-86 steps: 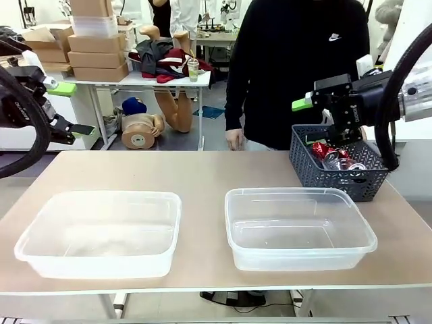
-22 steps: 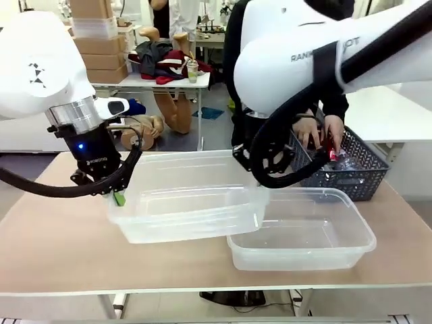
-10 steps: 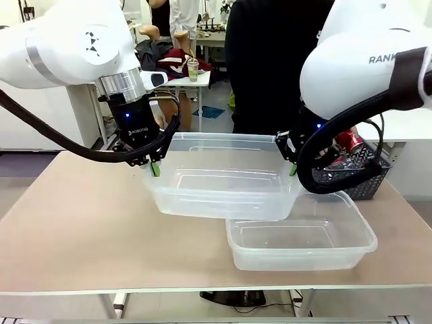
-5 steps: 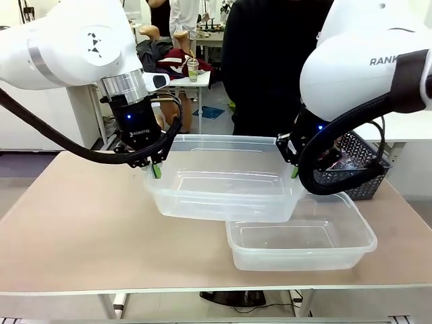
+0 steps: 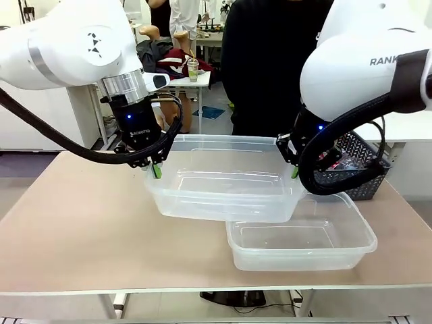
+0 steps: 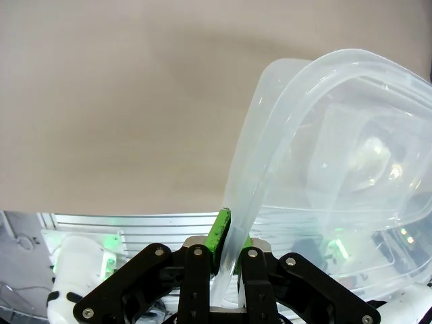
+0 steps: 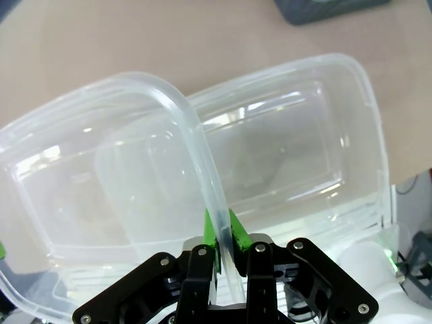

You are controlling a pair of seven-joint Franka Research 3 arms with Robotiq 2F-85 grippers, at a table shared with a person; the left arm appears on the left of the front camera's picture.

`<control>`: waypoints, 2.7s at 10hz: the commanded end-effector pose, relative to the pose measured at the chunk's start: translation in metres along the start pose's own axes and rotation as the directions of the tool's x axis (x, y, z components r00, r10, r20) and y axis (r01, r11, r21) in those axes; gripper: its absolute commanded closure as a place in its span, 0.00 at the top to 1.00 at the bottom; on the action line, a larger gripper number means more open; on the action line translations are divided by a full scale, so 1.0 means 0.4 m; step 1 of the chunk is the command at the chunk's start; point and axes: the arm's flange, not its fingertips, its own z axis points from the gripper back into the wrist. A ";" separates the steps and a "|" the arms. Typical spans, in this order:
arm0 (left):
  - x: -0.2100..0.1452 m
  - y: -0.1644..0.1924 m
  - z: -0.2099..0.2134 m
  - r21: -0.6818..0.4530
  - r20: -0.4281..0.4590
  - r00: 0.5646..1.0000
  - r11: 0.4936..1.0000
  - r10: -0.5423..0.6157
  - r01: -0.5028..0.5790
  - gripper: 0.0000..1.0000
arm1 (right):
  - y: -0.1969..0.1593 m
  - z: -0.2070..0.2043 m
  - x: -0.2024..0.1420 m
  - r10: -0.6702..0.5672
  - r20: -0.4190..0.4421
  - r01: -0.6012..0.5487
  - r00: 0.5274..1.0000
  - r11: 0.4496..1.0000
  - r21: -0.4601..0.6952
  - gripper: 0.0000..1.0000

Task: Sort the waste into each basket.
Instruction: Offer the picked Organizing box to the human.

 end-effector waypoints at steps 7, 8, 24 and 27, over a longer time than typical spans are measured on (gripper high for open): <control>-0.003 0.000 0.004 -0.013 -0.006 1.000 1.000 0.014 -0.014 0.06 | -0.008 0.008 0.006 -0.013 0.013 0.013 1.000 1.000 0.009 0.06; -0.003 0.000 0.004 -0.013 -0.006 1.000 1.000 0.014 -0.014 0.06 | -0.008 0.008 0.006 -0.013 0.013 0.013 1.000 1.000 0.009 0.06; -0.003 0.000 0.004 -0.013 -0.006 1.000 1.000 0.014 -0.014 0.06 | -0.008 0.008 0.006 -0.013 0.013 0.013 1.000 1.000 0.009 0.06; -0.003 0.000 0.004 -0.013 -0.006 1.000 1.000 0.014 -0.014 0.06 | -0.008 0.008 0.006 -0.013 0.013 0.013 1.000 1.000 0.009 0.06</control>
